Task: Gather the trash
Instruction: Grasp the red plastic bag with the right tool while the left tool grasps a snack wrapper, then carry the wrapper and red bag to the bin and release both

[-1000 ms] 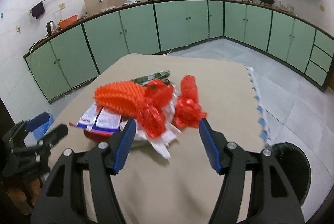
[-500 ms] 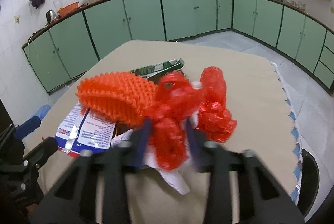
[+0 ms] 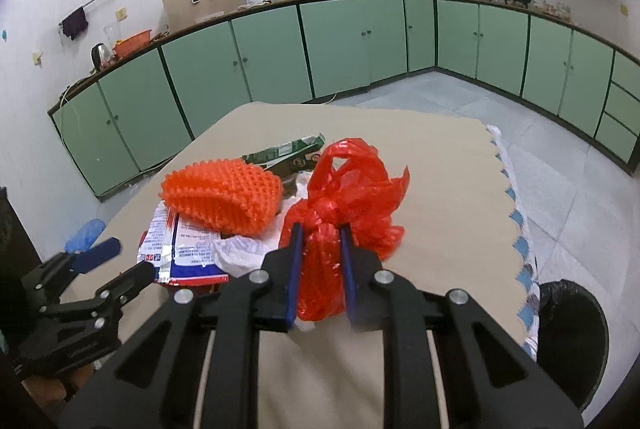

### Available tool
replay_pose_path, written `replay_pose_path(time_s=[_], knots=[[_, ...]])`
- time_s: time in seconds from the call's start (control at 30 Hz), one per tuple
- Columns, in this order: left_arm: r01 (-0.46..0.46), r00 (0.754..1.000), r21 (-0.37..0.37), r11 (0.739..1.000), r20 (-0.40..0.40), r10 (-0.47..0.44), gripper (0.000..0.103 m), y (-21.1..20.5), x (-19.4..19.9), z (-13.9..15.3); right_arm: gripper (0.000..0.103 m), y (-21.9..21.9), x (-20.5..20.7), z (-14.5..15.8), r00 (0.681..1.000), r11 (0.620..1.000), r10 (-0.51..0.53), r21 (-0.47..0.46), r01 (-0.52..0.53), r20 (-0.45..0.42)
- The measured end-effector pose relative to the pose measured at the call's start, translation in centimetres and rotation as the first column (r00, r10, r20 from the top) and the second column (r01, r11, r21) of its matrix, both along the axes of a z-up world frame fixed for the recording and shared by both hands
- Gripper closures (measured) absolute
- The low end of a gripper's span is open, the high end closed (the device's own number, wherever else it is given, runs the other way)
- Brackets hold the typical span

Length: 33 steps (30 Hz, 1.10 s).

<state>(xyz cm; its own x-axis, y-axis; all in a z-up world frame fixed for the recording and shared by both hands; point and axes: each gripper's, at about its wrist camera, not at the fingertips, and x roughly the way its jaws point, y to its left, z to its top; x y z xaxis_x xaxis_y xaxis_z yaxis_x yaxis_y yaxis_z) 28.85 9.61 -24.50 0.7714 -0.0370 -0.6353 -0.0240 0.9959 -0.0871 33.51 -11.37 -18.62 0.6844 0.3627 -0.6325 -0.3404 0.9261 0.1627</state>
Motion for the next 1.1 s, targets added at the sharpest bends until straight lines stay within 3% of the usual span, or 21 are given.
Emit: replay_pose_path(time_s=[0.17, 0.2, 0.3, 0.57, 0.93, 1.1], knots=[[0.017, 0.999, -0.029, 0.999, -0.041, -0.018, 0.079, -0.6, 0.5, -0.9, 0.086, -1.6, 0.1, 0.0, 0.999, 0.999, -0.021, 0.038, 0.022, -0.025], [0.02, 0.999, -0.036, 0.999, -0.038, -0.021, 0.091, -0.7, 0.5, -0.9, 0.086, -1.8, 0.1, 0.0, 0.999, 0.999, -0.023, 0.044, 0.025, -0.028], [0.025, 0.999, -0.05, 0.998, -0.037, -0.027, 0.1, -0.8, 0.5, -1.0, 0.086, -2.3, -0.1, 0.1, 0.999, 0.999, -0.026, 0.046, 0.027, -0.028], [0.031, 1.0, -0.08, 0.996, 0.007, -0.031, 0.102, -0.8, -0.2, 0.7, 0.086, -3.0, -0.6, 0.3, 0.999, 0.999, -0.028, 0.046, 0.029, -0.023], [0.046, 0.994, -0.037, 0.998, 0.1, -0.042, 0.102, -0.6, -2.5, 6.0, 0.086, -3.7, -3.3, 3.7, 0.999, 0.999, -0.029, 0.046, 0.028, 0.03], [0.07, 0.994, -0.047, 0.996, 0.085, -0.065, 0.102, -0.8, -2.5, 5.4, 0.086, -4.0, -4.4, 4.1, 0.999, 0.998, -0.037, 0.044, 0.036, 0.036]])
